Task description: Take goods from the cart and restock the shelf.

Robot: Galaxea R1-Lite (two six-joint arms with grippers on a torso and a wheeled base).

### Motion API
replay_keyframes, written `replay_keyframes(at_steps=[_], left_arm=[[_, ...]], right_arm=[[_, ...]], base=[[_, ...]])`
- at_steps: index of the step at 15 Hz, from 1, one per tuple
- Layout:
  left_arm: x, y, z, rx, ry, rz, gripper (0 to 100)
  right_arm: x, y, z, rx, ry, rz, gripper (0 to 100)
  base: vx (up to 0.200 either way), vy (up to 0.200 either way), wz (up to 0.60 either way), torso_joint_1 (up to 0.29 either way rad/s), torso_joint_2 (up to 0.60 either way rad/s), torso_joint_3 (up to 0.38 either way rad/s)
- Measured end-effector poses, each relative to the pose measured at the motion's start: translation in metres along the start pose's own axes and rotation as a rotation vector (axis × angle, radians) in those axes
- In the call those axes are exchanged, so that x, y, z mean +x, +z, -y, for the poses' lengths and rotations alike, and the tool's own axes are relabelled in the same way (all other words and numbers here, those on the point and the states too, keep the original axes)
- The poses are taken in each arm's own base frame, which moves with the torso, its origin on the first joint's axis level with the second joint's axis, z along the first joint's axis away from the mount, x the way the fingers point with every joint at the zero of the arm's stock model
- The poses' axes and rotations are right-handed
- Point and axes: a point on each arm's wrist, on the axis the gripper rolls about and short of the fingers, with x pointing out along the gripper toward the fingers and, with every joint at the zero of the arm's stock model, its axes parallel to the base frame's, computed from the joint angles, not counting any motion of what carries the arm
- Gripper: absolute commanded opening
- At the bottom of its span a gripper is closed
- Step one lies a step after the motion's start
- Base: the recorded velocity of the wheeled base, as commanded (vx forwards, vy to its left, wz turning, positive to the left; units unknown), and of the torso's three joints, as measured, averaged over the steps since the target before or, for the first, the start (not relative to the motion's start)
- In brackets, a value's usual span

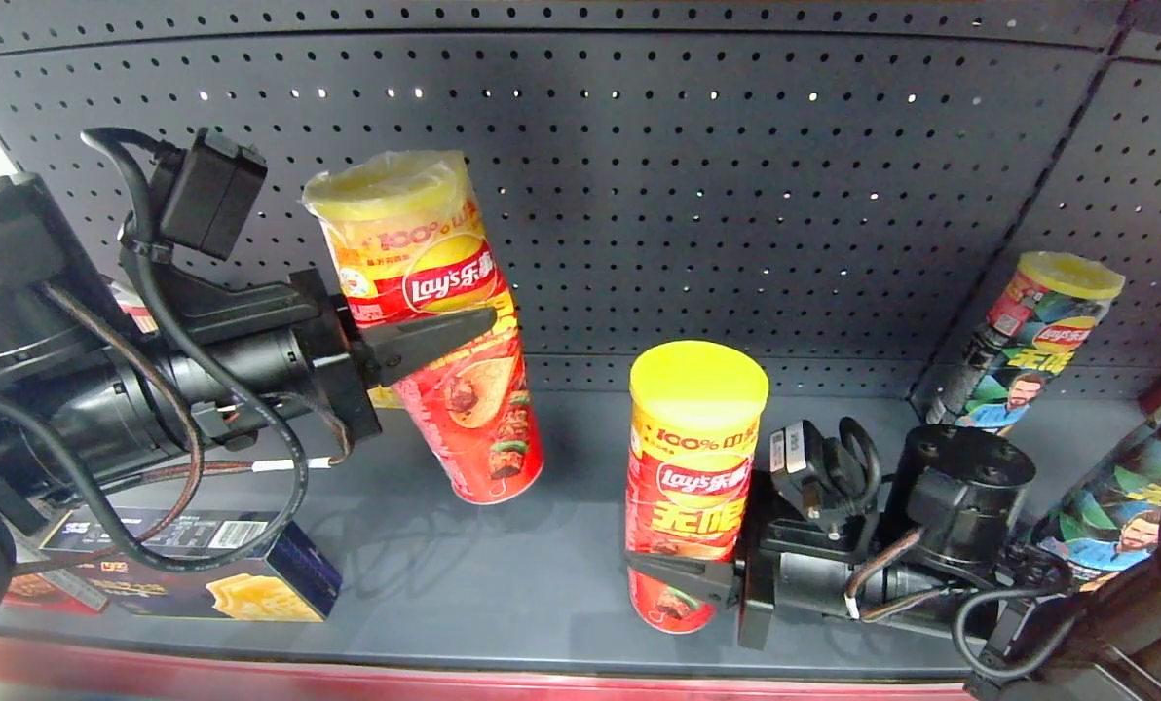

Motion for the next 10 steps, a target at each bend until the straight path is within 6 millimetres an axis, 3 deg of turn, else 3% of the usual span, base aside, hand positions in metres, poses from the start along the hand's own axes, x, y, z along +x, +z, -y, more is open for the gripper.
replay_keyframes(at_steps=[10], left_arm=[[0.000, 0.000, 0.000, -0.001, 0.000, -0.001, 0]], right_arm=[[-0.002, -0.021, 0.002, 0.002, -0.013, -0.008, 0]], base=[[0.000, 0.000, 0.00, 0.000, 0.00, 0.000]])
